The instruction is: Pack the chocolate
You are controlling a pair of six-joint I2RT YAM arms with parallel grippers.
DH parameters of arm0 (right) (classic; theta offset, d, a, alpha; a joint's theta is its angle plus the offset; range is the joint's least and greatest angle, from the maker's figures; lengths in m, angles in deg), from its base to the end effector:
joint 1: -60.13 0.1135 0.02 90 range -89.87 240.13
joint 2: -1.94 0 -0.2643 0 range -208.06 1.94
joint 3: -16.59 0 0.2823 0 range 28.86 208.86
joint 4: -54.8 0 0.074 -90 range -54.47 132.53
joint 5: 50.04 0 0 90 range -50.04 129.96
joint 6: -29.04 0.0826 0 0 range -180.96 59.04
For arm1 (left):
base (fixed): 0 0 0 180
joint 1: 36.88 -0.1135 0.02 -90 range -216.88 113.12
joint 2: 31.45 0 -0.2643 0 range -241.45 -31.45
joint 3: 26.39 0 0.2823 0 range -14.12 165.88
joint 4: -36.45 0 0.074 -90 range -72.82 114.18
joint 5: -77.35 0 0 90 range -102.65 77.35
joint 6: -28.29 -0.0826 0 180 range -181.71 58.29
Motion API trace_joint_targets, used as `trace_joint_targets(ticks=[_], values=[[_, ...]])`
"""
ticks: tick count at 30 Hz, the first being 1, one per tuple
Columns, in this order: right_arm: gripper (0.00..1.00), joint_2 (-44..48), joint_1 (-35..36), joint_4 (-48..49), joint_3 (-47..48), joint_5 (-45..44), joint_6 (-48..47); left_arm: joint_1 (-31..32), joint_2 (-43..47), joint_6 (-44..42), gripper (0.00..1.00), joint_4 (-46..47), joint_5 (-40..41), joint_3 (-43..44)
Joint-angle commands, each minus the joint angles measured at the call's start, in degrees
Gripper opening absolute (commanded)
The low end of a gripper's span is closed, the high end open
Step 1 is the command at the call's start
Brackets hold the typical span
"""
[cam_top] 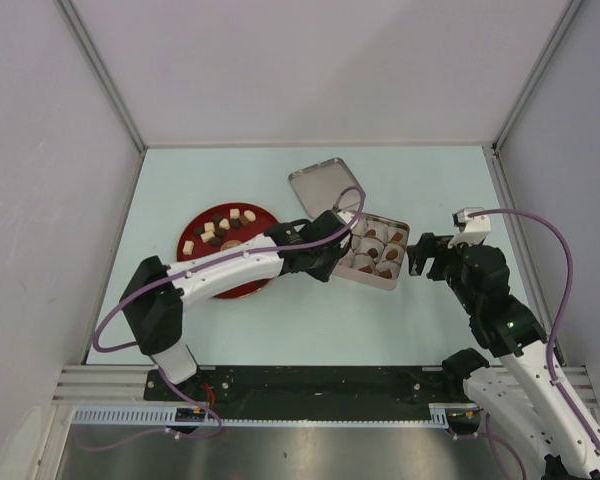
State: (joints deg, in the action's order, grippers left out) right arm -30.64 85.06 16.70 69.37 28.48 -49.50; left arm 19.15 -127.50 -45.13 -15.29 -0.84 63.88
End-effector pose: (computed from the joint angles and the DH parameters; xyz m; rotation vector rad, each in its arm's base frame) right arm 0.1971 0.0735 0.3057 -0.0838 1.8823 0.2477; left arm 0.2442 -0.3321 0.2173 0.7905 2.4331 -0.2279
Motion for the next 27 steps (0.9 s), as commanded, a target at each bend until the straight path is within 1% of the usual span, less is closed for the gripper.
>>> trace_joint_targets(ticks=[1, 4, 8, 11, 12, 14, 15, 17, 18, 20, 21, 23, 24, 26, 27], values=[[0.86, 0.3, 0.2, 1.3, 0.2, 0.0, -0.8, 0.4, 2.4, 1.6, 0.36, 2.5, 0.2, 0.0], [0.86, 0.3, 0.3, 1.3, 0.3, 0.1, -0.8, 0.2, 4.0, 2.0, 0.35, 3.2, 1.1, 0.0], [0.86, 0.3, 0.2, 1.4, 0.2, 0.0, -0.7, -1.4, 8.5, 2.9, 0.34, 3.5, 2.6, -0.1], [0.86, 0.2, 0.2, 1.4, 0.3, 0.1, -0.7, -3.5, 11.7, 4.2, 0.34, 4.4, 5.0, -1.5], [0.86, 0.2, 0.2, 1.4, 0.3, 0.1, -0.8, -5.0, 14.0, 5.2, 0.34, 4.7, 5.8, -2.3], [0.86, 0.2, 0.3, 1.4, 0.2, 0.0, -0.7, -7.2, 16.6, 7.1, 0.34, 4.8, 7.8, -5.2], [0.86, 0.2, 0.3, 1.4, 0.2, 0.0, -0.8, -10.0, 19.2, 7.9, 0.34, 4.9, 8.2, -6.4], [0.86, 0.3, 0.3, 1.4, 0.3, -0.1, -0.7, -13.5, 21.9, 10.5, 0.34, 4.2, 9.3, -10.4], [0.86, 0.3, 0.3, 1.4, 0.2, 0.0, -0.8, -17.6, 24.7, 11.4, 0.34, 3.8, 9.7, -11.8], [0.86, 0.4, 0.3, 1.3, 0.2, -0.1, -0.7, -22.2, 27.7, 13.6, 0.34, 2.9, 9.5, -15.8], [0.86, 0.5, 0.3, 1.4, 0.2, 0.0, -0.7, -26.9, 29.2, 14.1, 0.34, 3.0, 8.9, -17.2], [0.86, 0.6, 0.3, 1.4, 0.2, -0.2, -0.8, -31.7, 33.4, 14.9, 0.35, 3.6, 8.3, -21.6], [0.86, 0.7, 0.3, 1.3, 0.2, -0.2, -0.8, -36.5, 34.6, 15.0, 0.36, 3.9, 7.8, -23.0], [0.86, 0.8, 0.3, 1.3, 0.3, -0.3, -0.7, -41.7, 37.2, 15.0, 0.36, 4.1, 6.4, -26.5], [0.86, 0.9, 0.3, 1.2, 0.2, -0.5, -0.7, -46.8, 37.9, 14.7, 0.36, 4.4, 5.7, -27.4]])
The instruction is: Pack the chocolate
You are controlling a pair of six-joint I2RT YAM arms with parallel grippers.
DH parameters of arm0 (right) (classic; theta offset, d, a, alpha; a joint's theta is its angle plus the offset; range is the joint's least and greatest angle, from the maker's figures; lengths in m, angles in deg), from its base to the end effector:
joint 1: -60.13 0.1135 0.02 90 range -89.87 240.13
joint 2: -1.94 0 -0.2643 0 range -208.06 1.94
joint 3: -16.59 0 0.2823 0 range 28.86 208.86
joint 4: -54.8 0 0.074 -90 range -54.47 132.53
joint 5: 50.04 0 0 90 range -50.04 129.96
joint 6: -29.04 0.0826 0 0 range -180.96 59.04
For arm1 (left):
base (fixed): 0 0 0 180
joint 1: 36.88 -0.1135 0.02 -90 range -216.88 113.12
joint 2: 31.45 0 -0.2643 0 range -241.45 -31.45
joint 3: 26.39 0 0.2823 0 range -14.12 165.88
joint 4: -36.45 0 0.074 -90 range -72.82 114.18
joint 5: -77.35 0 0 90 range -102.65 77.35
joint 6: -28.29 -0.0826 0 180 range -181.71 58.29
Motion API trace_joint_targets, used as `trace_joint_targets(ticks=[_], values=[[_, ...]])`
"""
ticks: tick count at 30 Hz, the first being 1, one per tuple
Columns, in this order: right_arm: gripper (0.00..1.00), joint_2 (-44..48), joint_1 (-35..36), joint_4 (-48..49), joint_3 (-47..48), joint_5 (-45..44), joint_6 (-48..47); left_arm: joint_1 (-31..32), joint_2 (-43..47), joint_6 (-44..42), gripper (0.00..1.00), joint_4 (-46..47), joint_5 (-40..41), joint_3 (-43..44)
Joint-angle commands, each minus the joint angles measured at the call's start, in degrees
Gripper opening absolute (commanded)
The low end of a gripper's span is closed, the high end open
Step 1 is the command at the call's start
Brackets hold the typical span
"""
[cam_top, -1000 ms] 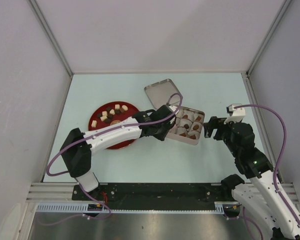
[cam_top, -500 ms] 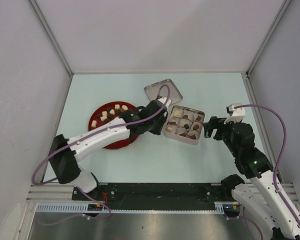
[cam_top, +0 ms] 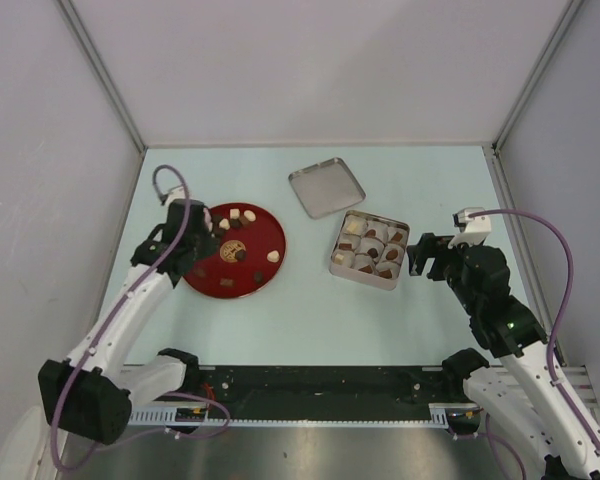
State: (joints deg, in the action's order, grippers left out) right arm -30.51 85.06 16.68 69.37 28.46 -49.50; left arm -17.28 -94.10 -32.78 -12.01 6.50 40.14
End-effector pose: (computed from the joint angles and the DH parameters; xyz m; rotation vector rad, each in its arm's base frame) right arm 0.1967 0.0733 0.3061 -0.0832 1.8805 0.2479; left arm 0.2809 -0.0713 0.2606 -0.3474 2.2696 -0.0417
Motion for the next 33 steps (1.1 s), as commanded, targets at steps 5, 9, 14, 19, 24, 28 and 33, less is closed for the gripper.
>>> trace_joint_targets(ticks=[5, 9, 14, 19, 24, 28, 33], values=[[0.86, 1.1, 0.4, 1.3, 0.2, -0.4, -0.7, -25.1, 5.4, 0.0, 0.37, 4.4, -3.9, -10.0], [0.86, 1.3, 0.4, 1.4, 0.2, -0.3, -0.8, -31.3, 1.4, -2.2, 0.37, 7.6, -5.5, -12.3], [0.86, 1.7, 0.4, 1.3, 0.2, -0.5, -0.8, -33.0, -3.9, -5.6, 0.37, 10.4, -5.5, -13.0], [0.86, 2.0, 0.4, 1.3, 0.2, -1.0, -1.0, -33.0, -9.2, -5.6, 0.40, 9.8, -6.6, -13.5], [0.86, 2.4, 0.4, 1.2, 0.2, -1.6, -1.2, -33.0, -9.8, -4.1, 0.54, 7.5, -5.9, -14.4], [0.86, 2.3, 0.3, 1.3, 0.2, -1.3, -1.2, -33.0, -7.0, -2.7, 0.61, 6.8, -4.7, -15.2], [0.86, 2.2, 0.3, 1.3, 0.2, -1.4, -1.2, -33.0, -3.9, -2.2, 0.64, 5.4, -4.2, -14.6]])
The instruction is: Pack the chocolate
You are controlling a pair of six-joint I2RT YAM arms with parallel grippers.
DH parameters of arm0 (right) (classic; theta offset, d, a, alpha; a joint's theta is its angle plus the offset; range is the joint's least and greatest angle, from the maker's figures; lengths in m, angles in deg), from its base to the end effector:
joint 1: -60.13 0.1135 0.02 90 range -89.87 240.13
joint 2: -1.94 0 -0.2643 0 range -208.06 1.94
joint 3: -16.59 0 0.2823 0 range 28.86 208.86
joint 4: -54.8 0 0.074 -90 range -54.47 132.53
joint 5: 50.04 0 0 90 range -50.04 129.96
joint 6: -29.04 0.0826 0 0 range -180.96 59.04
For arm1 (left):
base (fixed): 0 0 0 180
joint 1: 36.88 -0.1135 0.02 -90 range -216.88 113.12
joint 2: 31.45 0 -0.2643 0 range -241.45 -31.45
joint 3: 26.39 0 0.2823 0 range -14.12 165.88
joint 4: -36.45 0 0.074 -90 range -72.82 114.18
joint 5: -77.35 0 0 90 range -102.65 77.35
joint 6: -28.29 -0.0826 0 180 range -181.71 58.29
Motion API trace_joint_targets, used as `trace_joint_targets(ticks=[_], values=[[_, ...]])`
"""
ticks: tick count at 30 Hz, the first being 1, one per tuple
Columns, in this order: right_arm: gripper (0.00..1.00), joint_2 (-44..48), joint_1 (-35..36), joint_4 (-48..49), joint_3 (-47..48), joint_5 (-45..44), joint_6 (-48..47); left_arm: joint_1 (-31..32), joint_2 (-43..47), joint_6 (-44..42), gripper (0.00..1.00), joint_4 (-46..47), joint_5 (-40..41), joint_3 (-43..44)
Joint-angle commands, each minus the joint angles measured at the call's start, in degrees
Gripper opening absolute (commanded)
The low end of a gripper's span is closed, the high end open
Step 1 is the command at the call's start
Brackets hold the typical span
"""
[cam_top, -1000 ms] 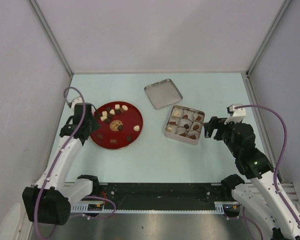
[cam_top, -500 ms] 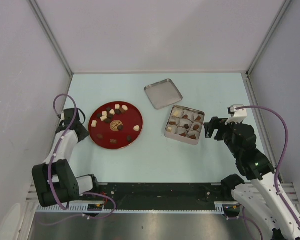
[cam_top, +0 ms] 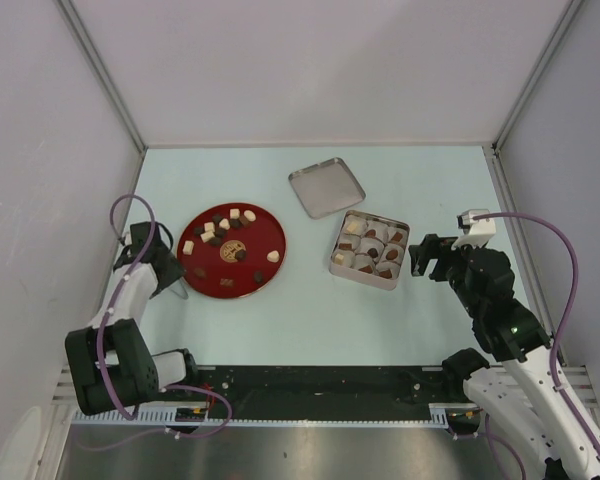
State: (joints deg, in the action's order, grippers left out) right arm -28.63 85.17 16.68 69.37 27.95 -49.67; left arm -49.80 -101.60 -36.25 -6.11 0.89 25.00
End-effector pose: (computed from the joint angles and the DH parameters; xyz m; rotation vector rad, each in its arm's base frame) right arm 0.1909 0.0702 0.3122 -0.0754 1.8480 0.2496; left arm 0.2604 0.0796 0.1359 -0.9328 2.4390 0.2351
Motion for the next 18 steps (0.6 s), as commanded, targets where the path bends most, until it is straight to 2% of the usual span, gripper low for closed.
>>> trace_joint_targets(ticks=[1, 6, 9, 13, 15, 18], values=[[0.86, 0.3, 0.2, 1.2, 0.2, -1.0, -1.0, -0.5, 4.5, 1.1, 0.68, -0.6, 0.8, 0.9], [0.86, -0.5, -0.1, 1.1, 0.2, -1.3, -1.1, 1.9, 8.4, 0.4, 0.72, -1.4, -1.5, 6.5], [0.86, -1.1, -0.2, 1.2, 0.2, -1.3, -1.1, 8.3, 7.4, 0.9, 0.72, -1.4, -0.4, 11.5], [0.86, -1.7, -0.3, 1.0, 0.2, -2.0, -0.9, 20.9, -0.6, 4.4, 0.72, 0.7, 0.3, 18.4], [0.86, -1.9, -0.4, 0.8, 0.2, -2.5, -1.0, 24.5, -4.5, 5.5, 0.72, 1.0, 1.1, 24.1], [0.86, -2.4, -0.6, 0.7, 0.3, -3.6, -1.2, 30.0, -15.1, 6.6, 0.69, 0.4, 2.0, 33.3]])
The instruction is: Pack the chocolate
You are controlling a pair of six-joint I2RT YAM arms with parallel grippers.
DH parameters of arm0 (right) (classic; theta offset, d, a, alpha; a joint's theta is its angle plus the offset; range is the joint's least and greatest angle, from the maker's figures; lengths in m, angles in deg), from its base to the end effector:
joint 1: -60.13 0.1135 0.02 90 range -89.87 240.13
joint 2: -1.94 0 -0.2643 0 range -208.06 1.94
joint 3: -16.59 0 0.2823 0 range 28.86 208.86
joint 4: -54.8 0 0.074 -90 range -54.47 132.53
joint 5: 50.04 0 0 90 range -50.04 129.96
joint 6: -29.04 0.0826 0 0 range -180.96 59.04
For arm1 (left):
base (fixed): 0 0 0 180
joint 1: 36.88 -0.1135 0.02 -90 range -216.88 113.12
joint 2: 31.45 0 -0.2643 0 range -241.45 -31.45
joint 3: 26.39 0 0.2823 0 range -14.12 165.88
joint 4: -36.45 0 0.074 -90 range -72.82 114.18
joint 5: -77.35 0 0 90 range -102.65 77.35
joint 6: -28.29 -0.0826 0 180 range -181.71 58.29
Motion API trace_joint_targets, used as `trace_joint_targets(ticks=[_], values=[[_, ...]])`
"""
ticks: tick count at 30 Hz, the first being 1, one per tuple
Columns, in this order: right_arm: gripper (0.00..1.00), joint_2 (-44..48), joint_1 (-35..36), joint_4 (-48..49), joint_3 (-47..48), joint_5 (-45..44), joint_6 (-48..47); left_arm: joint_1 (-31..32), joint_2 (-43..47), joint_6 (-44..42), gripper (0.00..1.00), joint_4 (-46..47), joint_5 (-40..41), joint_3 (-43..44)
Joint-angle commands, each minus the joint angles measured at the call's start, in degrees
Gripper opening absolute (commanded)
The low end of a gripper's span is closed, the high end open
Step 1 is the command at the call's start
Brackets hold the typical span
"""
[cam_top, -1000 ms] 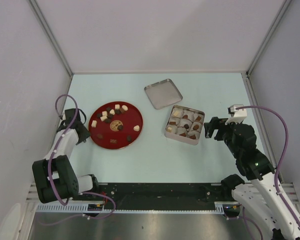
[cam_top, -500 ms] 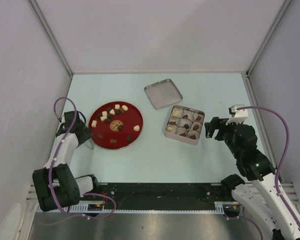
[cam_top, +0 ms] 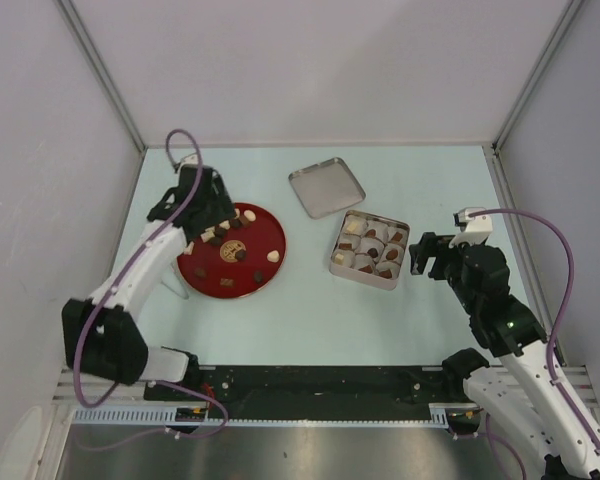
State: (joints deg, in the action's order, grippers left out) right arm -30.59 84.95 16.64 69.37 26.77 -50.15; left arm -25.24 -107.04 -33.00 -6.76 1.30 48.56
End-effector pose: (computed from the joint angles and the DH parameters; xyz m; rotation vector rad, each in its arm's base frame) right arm 0.1976 0.0706 0.3058 -0.0720 1.8789 0.2109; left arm 0.3446 -0.0506 0.2595 -0.4611 2.2628 -0.0740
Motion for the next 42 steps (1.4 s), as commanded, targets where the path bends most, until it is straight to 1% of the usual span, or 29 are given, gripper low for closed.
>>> trace_joint_targets(ticks=[1, 2, 3, 4, 5, 6, 7, 8, 10, 11, 16, 18, 21, 25, 33, 35, 38, 39, 42], values=[[0.86, -0.5, -0.5, 0.8, 0.3, -2.5, -0.7, 7.6, -14.8, 3.6, 0.68, 0.1, 2.0, 12.3], [0.86, -0.6, -0.6, 0.6, 0.2, -2.8, -0.8, 8.6, -17.8, 3.8, 0.68, -0.5, 2.5, 17.8], [0.86, -0.9, -0.7, 0.7, 0.2, -3.0, -0.8, 10.5, -20.4, 4.0, 0.68, -1.1, 3.6, 20.6], [0.86, -0.9, -1.0, 0.7, 0.2, -3.0, -0.9, 11.3, -25.9, 4.1, 0.68, -2.4, 4.0, 23.7], [0.86, -1.0, -1.2, 0.7, 0.2, -2.9, -1.0, 12.0, -28.6, 4.2, 0.68, -3.2, 4.2, 29.7], [0.86, -1.1, -1.3, 0.7, 0.2, -2.9, -0.9, 13.1, -31.1, 4.4, 0.68, -4.1, 4.8, 32.8], [0.86, -1.2, -1.4, 0.6, 0.3, -2.8, -1.0, 13.6, -34.1, 4.6, 0.68, -6.0, 4.9, 35.8], [0.86, -1.3, -1.8, 0.6, 0.2, -2.9, -1.0, 13.9, -38.8, 5.2, 0.68, -7.1, 4.9, 41.6], [0.86, -1.4, -1.9, 0.6, 0.2, -3.1, -1.0, 14.7, -43.5, 5.7, 0.67, -9.5, 5.0, 47.1], [0.86, -1.5, -2.1, 0.4, 0.2, -3.0, -1.0, 15.0, -47.1, 5.9, 0.66, -9.9, 5.1, 51.3], [0.86, -1.7, -2.3, 0.3, 0.3, -3.5, -1.1, 16.0, -54.8, 7.4, 0.59, -10.1, 4.3, 60.4], [0.86, -1.9, -2.4, 0.1, 0.2, -3.9, -1.1, 16.1, -57.5, 8.2, 0.57, -9.3, 3.6, 61.5], [0.86, -2.1, -2.4, -0.1, 0.3, -4.1, -1.1, 16.1, -59.7, 9.0, 0.55, -7.3, 1.3, 61.6], [0.86, -2.5, -2.3, -0.2, 0.3, -4.2, -1.1, 16.2, -62.2, 9.6, 0.52, -5.9, 0.5, 61.6], [0.86, -3.2, -2.4, -0.2, 0.3, -4.0, -1.1, 16.3, -64.6, 10.5, 0.48, -4.4, -1.5, 59.4], [0.86, -3.2, -2.4, -0.2, 0.3, -3.9, -1.1, 16.3, -64.3, 10.4, 0.45, -4.0, -1.8, 57.9], [0.86, -3.3, -2.4, -0.3, 0.3, -3.6, -1.1, 16.3, -63.7, 10.1, 0.37, -3.9, -2.0, 56.1], [0.86, -3.2, -2.4, -0.2, 0.3, -3.6, -1.1, 16.3, -63.5, 10.1, 0.31, -4.0, -1.9, 55.1], [0.86, -3.2, -2.3, -0.3, 0.3, -3.3, -1.1, 16.3, -62.0, 9.7, 0.23, -4.0, -1.7, 52.8]])
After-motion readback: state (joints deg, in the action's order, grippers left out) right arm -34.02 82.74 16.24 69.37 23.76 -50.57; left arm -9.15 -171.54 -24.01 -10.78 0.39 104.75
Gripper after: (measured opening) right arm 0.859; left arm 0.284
